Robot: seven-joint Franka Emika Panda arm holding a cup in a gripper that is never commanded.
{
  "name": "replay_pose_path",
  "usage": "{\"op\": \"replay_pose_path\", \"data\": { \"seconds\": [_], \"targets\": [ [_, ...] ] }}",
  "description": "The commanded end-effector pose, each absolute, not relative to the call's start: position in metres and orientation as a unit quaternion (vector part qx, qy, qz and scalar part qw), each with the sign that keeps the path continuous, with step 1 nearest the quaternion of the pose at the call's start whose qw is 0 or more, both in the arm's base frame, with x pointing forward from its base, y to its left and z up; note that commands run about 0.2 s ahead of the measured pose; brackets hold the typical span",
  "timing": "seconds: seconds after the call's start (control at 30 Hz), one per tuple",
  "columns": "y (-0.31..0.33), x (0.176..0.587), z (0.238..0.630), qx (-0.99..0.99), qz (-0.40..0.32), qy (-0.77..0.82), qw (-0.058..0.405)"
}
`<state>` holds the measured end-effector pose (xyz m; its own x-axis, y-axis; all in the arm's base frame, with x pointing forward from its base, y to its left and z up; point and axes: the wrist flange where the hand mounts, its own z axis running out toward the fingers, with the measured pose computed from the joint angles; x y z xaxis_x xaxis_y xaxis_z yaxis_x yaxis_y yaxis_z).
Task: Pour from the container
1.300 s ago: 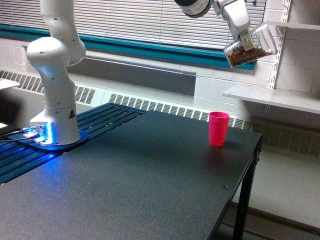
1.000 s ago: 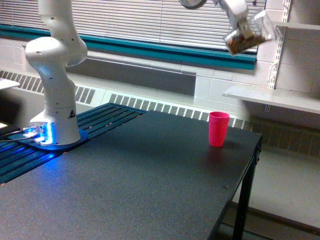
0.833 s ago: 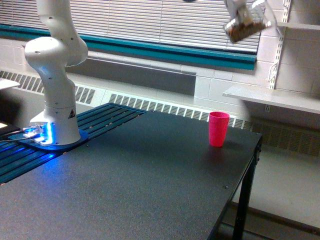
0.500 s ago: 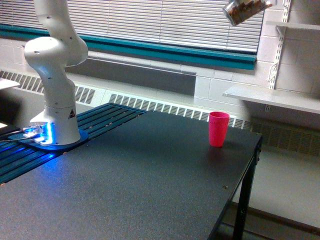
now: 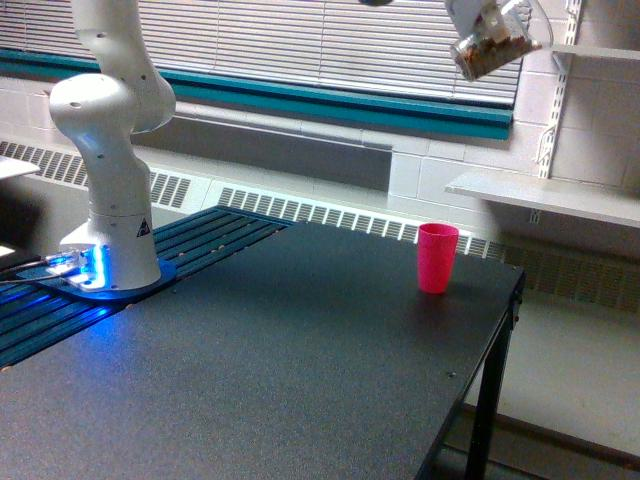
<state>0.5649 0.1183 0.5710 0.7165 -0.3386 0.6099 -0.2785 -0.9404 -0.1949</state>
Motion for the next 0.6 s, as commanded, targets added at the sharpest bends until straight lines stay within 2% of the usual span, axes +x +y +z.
{"op": "replay_pose_path", "data": {
  "seconds": [0.03,0.6],
  "targets": [
    [0.162,0.556,0.566,-0.929,-0.340,0.137,0.051],
    [0.207,0.522,0.530,-0.938,-0.334,0.090,0.038]
  ]
}}
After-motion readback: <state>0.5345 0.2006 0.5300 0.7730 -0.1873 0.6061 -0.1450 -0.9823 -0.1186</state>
